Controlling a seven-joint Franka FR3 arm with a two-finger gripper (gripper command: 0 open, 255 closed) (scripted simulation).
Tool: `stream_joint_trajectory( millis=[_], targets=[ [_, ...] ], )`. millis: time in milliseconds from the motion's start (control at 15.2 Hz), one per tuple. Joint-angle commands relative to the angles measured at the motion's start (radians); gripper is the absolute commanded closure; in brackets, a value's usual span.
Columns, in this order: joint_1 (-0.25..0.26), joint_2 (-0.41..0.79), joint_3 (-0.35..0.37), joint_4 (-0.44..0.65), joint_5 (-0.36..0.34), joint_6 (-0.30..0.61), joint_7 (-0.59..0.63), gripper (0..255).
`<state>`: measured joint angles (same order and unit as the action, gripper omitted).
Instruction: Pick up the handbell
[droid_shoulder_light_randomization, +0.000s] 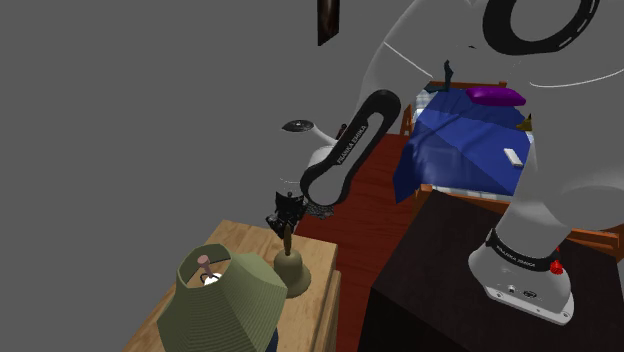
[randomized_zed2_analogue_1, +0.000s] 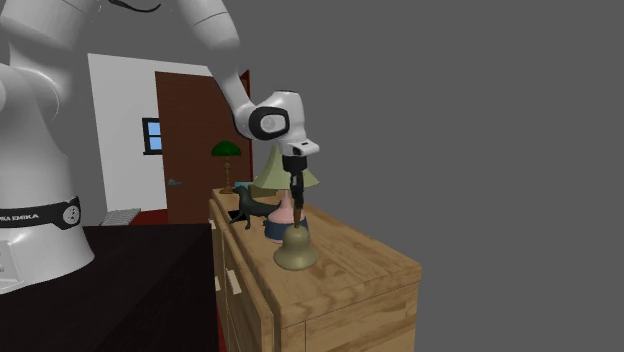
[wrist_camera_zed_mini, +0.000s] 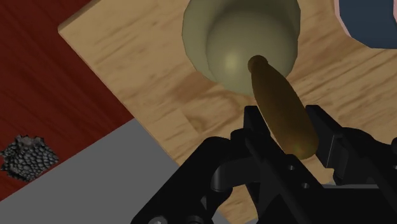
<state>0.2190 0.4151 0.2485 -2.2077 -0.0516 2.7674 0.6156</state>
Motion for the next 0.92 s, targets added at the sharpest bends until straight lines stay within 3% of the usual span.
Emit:
stream_joint_trajectory(
  millis=[0, 858],
  targets=[
    [-0.006, -0.023, 0.007, 0.002, 0.008, -0.024, -0.004, 255],
    [-0.032, -0.148, 0.040, 0.006, 0.056, -0.151, -0.030, 255]
  ],
)
